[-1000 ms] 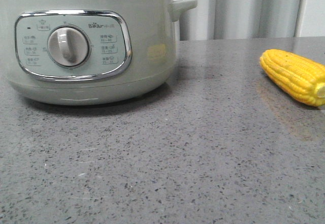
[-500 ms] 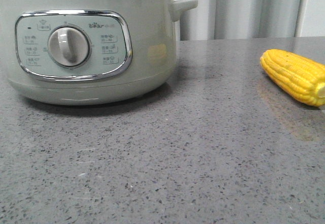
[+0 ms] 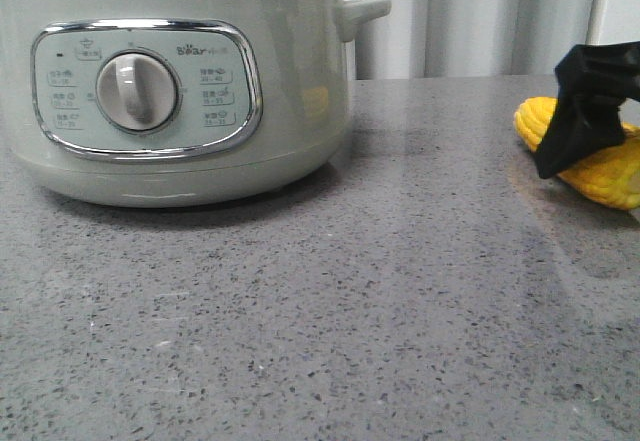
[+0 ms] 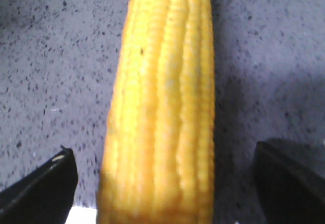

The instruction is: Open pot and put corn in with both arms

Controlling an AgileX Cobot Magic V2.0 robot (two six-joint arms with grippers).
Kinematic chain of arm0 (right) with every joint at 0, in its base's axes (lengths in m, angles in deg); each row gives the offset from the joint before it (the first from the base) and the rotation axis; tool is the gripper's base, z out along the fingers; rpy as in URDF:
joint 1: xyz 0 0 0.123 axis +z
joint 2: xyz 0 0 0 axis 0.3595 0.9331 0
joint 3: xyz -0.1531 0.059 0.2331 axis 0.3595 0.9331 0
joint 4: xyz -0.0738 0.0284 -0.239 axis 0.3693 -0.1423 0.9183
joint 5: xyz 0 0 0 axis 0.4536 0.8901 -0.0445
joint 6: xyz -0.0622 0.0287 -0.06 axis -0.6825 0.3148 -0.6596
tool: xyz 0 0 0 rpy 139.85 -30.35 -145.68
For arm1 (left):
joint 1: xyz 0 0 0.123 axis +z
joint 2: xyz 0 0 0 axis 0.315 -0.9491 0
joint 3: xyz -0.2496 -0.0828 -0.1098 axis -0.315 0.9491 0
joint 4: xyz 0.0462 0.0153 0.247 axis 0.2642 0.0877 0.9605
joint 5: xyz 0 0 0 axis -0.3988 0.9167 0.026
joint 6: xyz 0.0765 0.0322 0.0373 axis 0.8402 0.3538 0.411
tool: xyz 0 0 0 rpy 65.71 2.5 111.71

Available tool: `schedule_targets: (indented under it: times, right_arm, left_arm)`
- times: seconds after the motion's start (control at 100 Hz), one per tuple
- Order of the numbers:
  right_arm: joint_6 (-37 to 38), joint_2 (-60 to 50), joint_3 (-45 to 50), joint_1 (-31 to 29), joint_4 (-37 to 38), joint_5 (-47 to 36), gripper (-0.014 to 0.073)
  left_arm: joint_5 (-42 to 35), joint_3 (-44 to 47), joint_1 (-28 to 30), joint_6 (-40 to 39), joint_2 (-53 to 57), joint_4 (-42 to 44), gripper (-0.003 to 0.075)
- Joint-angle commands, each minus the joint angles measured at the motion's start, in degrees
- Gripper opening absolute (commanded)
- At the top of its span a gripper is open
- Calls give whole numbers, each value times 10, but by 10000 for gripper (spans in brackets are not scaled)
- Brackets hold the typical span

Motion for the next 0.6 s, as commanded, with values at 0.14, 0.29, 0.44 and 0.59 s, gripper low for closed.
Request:
schedule_targets:
  times: [0.14,0.29,0.44,0.59]
  right_arm:
    - [-1,11,-58,-4,-2,-16,361]
    - [-1,3,-103,-1,-4,35,-79]
    - [-1,-24,-194,40,-9,36,-71]
    - [-1,-18,-314,120,-15,21,-71]
  left_arm:
    - [-27,-20,-4,-2,18,-3,442]
    - [-24,-20,-4,-2,18,-4,440]
    - [-10,-20,-4,-2,18,-8,382]
    - [29,-20,-6,-2,18,-39,246]
